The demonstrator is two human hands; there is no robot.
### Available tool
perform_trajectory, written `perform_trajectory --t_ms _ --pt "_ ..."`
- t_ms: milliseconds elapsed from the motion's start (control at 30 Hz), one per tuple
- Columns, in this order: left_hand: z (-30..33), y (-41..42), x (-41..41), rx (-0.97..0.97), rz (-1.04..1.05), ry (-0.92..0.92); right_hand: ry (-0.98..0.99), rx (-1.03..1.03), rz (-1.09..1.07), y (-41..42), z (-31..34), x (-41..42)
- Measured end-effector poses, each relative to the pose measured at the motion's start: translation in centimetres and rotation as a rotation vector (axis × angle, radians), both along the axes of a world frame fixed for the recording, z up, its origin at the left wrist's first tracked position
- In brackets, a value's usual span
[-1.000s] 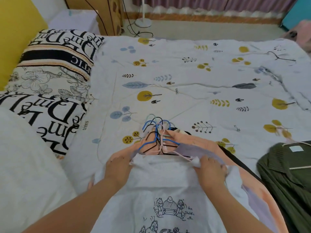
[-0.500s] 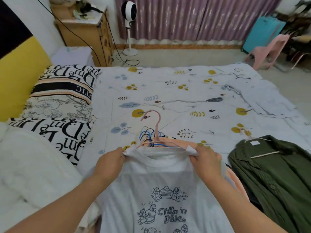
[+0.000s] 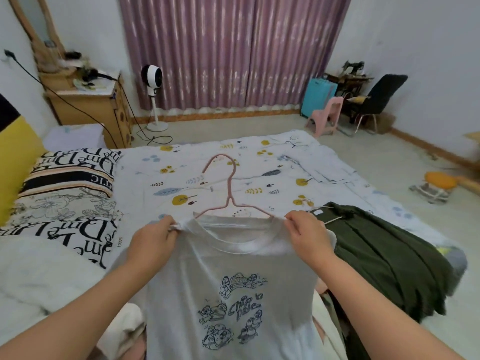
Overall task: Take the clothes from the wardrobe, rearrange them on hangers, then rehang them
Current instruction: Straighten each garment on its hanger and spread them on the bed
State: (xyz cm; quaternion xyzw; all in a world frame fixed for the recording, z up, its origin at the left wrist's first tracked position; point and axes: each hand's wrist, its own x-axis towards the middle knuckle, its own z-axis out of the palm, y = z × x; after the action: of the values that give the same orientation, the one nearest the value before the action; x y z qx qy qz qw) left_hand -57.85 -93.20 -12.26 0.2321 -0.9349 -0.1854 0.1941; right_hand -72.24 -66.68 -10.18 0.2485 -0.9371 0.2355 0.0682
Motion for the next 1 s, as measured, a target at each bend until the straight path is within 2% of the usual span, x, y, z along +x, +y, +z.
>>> perform_trajectory --t_ms 267,567,800,1000 --pt "8.0 9.0 -0.8 -0.063 -0.262 0.047 0.06 -0.21 -0.156 10.9 6.2 3.8" --pt "12.6 23.9 -5.8 -0.191 -0.566 0.097 0.137 -0.414 -0.293 29.2 9.2 3.2" --pt "14.0 39.4 -10.2 -0.095 -0.684 0.277 0.331 -0.195 -0.484 44.1 12.0 1.2" --pt "14.1 49.1 -15.6 -0.1 -0.799 0.307 0.306 -0.049 -0.618 53.7 11.9 -1.4"
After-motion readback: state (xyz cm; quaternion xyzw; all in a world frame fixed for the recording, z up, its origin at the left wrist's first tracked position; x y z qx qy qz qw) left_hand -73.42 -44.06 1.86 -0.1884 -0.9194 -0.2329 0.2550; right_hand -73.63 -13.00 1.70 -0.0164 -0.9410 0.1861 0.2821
